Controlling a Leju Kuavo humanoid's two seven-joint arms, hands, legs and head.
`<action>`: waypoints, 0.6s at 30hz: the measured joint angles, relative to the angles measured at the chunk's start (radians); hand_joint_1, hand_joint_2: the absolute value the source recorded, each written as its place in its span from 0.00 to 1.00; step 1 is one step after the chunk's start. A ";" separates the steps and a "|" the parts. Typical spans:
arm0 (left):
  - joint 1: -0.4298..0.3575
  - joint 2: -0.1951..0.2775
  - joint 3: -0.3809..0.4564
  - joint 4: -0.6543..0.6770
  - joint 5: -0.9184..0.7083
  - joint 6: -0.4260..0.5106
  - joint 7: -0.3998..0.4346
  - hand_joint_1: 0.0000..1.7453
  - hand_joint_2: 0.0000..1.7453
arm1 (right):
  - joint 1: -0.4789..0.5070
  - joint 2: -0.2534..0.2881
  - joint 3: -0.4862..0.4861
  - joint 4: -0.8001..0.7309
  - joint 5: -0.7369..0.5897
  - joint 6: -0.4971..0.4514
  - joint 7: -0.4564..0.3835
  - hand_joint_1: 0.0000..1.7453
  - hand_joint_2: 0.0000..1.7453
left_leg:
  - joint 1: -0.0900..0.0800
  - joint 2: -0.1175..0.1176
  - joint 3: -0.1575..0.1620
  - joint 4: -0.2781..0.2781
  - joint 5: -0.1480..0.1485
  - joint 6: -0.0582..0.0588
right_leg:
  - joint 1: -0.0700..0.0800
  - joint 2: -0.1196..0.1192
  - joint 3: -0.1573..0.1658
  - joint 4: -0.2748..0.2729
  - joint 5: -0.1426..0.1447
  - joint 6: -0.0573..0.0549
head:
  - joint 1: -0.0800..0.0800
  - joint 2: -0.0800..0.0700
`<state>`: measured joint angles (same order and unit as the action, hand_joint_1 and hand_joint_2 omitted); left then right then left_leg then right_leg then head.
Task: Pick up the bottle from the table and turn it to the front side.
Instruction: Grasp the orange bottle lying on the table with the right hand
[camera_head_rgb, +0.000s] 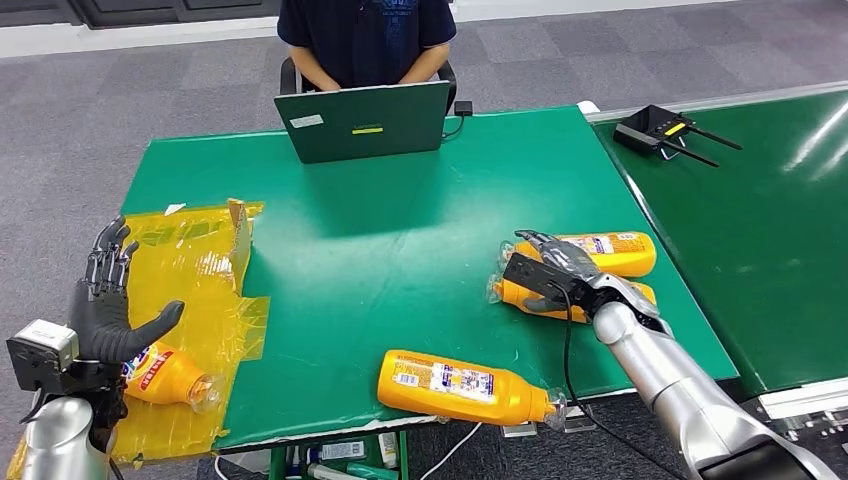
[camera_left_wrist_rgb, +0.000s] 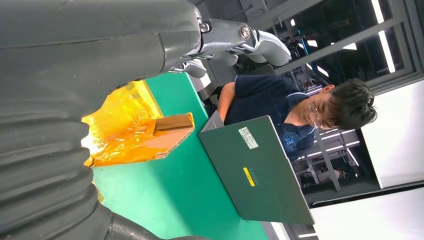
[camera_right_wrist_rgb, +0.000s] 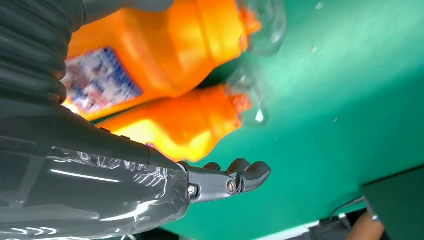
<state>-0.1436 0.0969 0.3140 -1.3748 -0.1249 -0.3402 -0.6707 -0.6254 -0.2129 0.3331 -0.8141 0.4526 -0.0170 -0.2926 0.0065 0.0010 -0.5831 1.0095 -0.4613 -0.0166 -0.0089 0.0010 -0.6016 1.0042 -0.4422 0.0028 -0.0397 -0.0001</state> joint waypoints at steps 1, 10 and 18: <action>0.000 0.000 0.000 0.000 0.000 0.000 0.000 0.00 1.00 | 0.000 0.006 0.001 0.003 0.000 0.000 0.000 0.00 1.00 | 0.000 0.000 0.000 0.000 0.000 0.000 | 0.000 0.000 0.000 0.000 0.000 0.000 | 0.000 0.000; 0.011 0.000 0.000 -0.017 0.010 0.002 0.013 0.00 1.00 | -0.028 0.059 0.003 0.074 -0.008 0.012 -0.005 0.00 1.00 | 0.000 0.000 0.000 0.000 0.000 0.000 | 0.000 0.000 0.000 0.000 0.000 0.000 | 0.000 0.000; 0.039 -0.008 0.000 -0.050 0.013 0.006 0.026 0.00 1.00 | -0.038 0.079 0.014 0.146 -0.030 0.007 -0.022 0.00 1.00 | 0.000 0.000 0.000 0.000 0.000 0.000 | 0.000 -0.001 0.000 0.000 0.000 0.000 | 0.000 0.000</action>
<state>-0.1049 0.0890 0.3140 -1.4251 -0.1119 -0.3347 -0.6445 -0.6629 -0.1336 0.3470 -0.6684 0.4230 -0.0098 -0.3147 0.0066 0.0009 -0.5836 1.0095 -0.4613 -0.0167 -0.0091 0.0003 -0.6015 1.0042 -0.4423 0.0029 -0.0397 0.0000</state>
